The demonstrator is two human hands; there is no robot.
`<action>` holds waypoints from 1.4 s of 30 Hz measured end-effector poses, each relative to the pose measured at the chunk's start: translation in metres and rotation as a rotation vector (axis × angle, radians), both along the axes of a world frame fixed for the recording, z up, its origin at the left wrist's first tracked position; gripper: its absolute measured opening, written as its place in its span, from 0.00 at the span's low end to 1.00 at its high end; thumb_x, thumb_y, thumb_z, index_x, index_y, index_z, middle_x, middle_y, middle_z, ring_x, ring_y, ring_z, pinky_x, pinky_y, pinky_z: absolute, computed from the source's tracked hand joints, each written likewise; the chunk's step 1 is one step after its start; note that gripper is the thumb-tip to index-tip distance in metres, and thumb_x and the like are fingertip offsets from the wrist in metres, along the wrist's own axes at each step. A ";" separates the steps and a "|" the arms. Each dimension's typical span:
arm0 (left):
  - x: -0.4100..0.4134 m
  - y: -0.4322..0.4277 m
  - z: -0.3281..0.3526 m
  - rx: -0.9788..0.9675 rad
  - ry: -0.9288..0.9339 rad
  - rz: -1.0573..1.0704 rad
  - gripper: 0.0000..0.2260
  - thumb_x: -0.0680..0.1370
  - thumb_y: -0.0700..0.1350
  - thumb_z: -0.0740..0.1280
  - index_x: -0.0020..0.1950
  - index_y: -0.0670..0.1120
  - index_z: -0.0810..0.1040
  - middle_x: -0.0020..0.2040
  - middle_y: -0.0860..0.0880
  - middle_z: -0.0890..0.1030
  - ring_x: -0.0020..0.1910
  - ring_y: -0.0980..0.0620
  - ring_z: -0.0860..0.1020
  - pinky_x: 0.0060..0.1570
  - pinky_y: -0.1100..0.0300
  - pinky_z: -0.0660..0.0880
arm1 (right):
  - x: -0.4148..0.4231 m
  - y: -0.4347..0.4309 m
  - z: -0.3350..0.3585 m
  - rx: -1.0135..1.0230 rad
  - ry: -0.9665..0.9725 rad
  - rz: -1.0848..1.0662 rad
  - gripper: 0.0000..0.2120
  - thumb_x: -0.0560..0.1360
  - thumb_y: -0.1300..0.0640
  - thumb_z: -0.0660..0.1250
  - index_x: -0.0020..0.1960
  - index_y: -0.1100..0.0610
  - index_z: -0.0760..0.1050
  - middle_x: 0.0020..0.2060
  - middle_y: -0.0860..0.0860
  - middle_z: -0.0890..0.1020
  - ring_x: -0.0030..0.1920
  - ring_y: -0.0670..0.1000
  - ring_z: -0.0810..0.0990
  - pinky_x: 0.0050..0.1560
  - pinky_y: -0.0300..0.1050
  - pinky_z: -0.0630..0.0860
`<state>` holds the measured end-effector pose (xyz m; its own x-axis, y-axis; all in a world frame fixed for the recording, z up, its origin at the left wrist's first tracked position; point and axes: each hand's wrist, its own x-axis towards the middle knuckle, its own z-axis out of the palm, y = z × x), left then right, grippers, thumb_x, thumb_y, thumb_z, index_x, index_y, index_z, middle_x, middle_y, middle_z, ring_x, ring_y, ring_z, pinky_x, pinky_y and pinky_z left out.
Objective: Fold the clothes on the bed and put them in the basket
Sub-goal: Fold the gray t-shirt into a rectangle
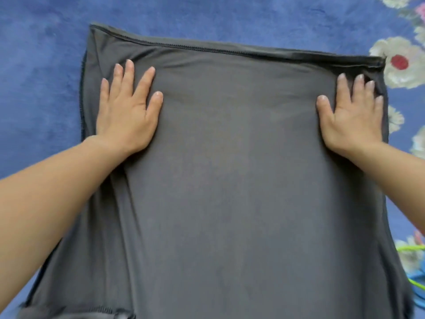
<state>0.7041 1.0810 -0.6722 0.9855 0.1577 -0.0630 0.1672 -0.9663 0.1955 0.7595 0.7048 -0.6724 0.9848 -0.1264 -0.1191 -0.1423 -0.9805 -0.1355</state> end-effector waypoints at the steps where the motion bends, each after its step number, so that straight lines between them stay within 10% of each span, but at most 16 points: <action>1: -0.012 -0.006 0.005 -0.032 -0.019 0.029 0.25 0.84 0.55 0.49 0.80 0.50 0.53 0.80 0.43 0.48 0.79 0.45 0.44 0.75 0.47 0.40 | -0.010 0.006 0.003 0.016 -0.022 0.001 0.33 0.80 0.41 0.46 0.80 0.56 0.48 0.79 0.59 0.48 0.79 0.59 0.44 0.77 0.58 0.41; 11: -0.229 -0.002 0.013 0.055 0.260 0.141 0.28 0.81 0.62 0.40 0.79 0.53 0.44 0.80 0.49 0.45 0.79 0.49 0.42 0.75 0.47 0.41 | -0.240 0.089 0.011 -0.036 0.114 0.475 0.32 0.80 0.42 0.46 0.79 0.57 0.55 0.78 0.57 0.58 0.78 0.57 0.55 0.75 0.53 0.43; 15: -0.240 0.024 0.035 -0.158 0.274 0.270 0.25 0.84 0.55 0.48 0.80 0.50 0.50 0.80 0.46 0.48 0.79 0.46 0.46 0.76 0.45 0.46 | -0.272 0.051 0.028 -0.083 0.162 0.268 0.35 0.78 0.39 0.42 0.78 0.60 0.58 0.77 0.59 0.59 0.78 0.59 0.54 0.75 0.59 0.45; 19: -0.279 0.023 0.074 -0.571 -0.130 0.598 0.19 0.84 0.47 0.54 0.73 0.42 0.66 0.72 0.43 0.69 0.71 0.46 0.65 0.69 0.54 0.59 | -0.327 0.030 0.061 0.161 0.032 -0.087 0.36 0.75 0.38 0.47 0.73 0.60 0.67 0.74 0.59 0.67 0.75 0.60 0.61 0.74 0.60 0.50; 25: -0.392 0.016 0.070 -0.596 0.088 1.122 0.22 0.80 0.53 0.63 0.67 0.40 0.70 0.63 0.40 0.74 0.65 0.41 0.68 0.65 0.47 0.63 | -0.445 -0.013 0.079 0.358 0.051 -0.787 0.38 0.66 0.39 0.59 0.69 0.62 0.67 0.66 0.65 0.68 0.68 0.64 0.65 0.66 0.65 0.60; 33: -0.444 -0.015 0.076 -1.141 -0.104 1.733 0.22 0.69 0.58 0.76 0.51 0.45 0.74 0.49 0.48 0.80 0.44 0.49 0.79 0.46 0.53 0.77 | -0.509 0.006 0.069 0.911 0.037 -1.500 0.19 0.71 0.44 0.74 0.43 0.58 0.72 0.47 0.55 0.77 0.46 0.55 0.78 0.48 0.52 0.79; 38: -0.443 -0.028 0.065 -1.384 -0.056 1.586 0.42 0.51 0.61 0.82 0.60 0.47 0.75 0.57 0.48 0.82 0.50 0.48 0.83 0.56 0.47 0.78 | -0.491 0.013 0.077 1.153 0.005 -1.594 0.23 0.68 0.43 0.76 0.48 0.56 0.70 0.42 0.48 0.77 0.44 0.45 0.78 0.58 0.51 0.78; 42: -0.435 -0.043 0.063 -1.174 0.040 1.571 0.34 0.68 0.56 0.77 0.66 0.39 0.71 0.61 0.45 0.78 0.55 0.46 0.78 0.58 0.53 0.75 | -0.484 0.018 0.076 1.249 0.085 -1.538 0.25 0.69 0.46 0.77 0.59 0.57 0.73 0.55 0.51 0.80 0.51 0.51 0.81 0.61 0.54 0.77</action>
<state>0.2688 1.0376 -0.6091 0.0335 0.6167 -0.7865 0.6251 0.6011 0.4980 0.2751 0.7232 -0.5967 0.1346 -0.5377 -0.8323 -0.6683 0.5709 -0.4769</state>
